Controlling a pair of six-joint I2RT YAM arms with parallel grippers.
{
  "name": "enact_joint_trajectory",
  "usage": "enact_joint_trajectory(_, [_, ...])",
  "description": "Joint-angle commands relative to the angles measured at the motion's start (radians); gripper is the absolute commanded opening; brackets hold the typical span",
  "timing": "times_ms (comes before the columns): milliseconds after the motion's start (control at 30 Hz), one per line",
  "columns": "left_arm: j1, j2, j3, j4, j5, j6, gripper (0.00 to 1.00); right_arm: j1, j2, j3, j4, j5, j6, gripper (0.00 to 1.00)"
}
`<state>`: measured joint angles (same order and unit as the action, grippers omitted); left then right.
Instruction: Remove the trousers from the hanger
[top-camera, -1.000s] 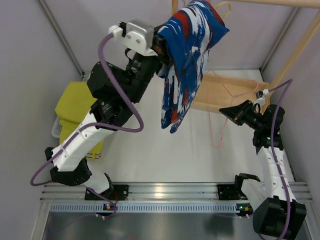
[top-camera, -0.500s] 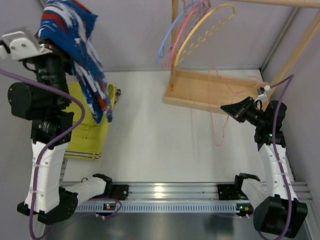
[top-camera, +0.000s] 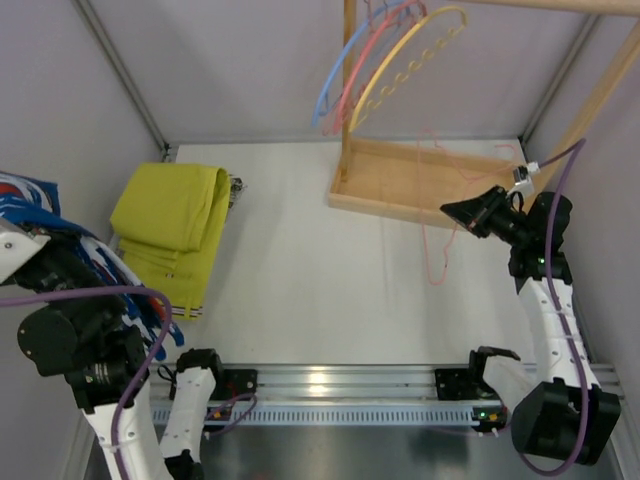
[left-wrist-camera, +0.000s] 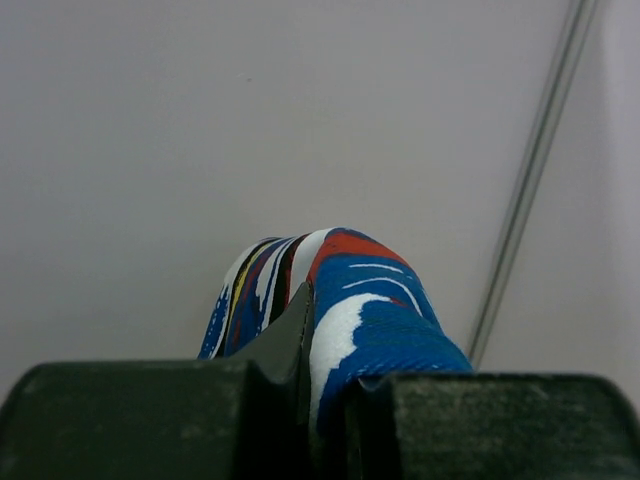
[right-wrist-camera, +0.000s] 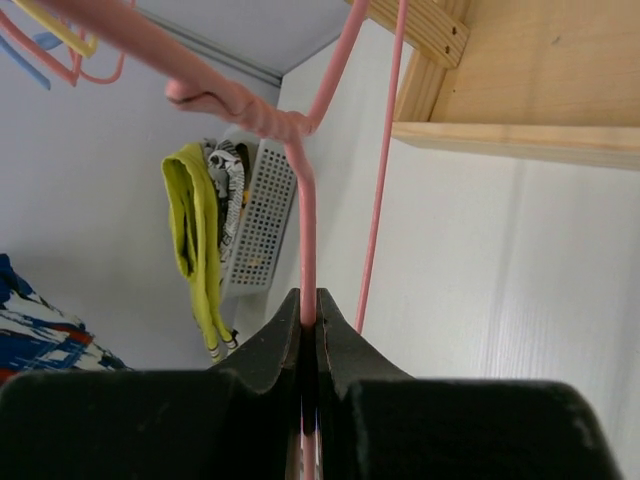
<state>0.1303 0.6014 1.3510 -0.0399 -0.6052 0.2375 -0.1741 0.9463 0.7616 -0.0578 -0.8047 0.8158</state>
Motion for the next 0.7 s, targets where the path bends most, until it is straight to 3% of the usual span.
enact_joint_trajectory(0, [0.069, -0.049, -0.077, 0.044, -0.001, -0.021, 0.0, 0.018, 0.009, 0.079, 0.036, 0.007, -0.044, 0.0])
enact_joint_trajectory(267, [0.138, -0.074, -0.252, 0.031, -0.015, 0.0, 0.0, 0.019, 0.032, 0.085, 0.038, 0.006, -0.05, 0.0])
enact_joint_trajectory(400, [0.138, -0.013, -0.303, 0.121, 0.134, -0.013, 0.0, 0.019, 0.045, 0.085, 0.047, 0.001, -0.05, 0.0])
enact_joint_trajectory(533, [0.138, 0.182, -0.296, 0.224, 0.257, -0.018, 0.0, 0.019, 0.048, 0.097, 0.047, -0.002, -0.058, 0.0])
enact_joint_trajectory(667, [0.138, 0.408, -0.176, 0.242, 0.271, -0.082, 0.0, 0.019, 0.037, 0.11, 0.038, -0.001, -0.06, 0.0])
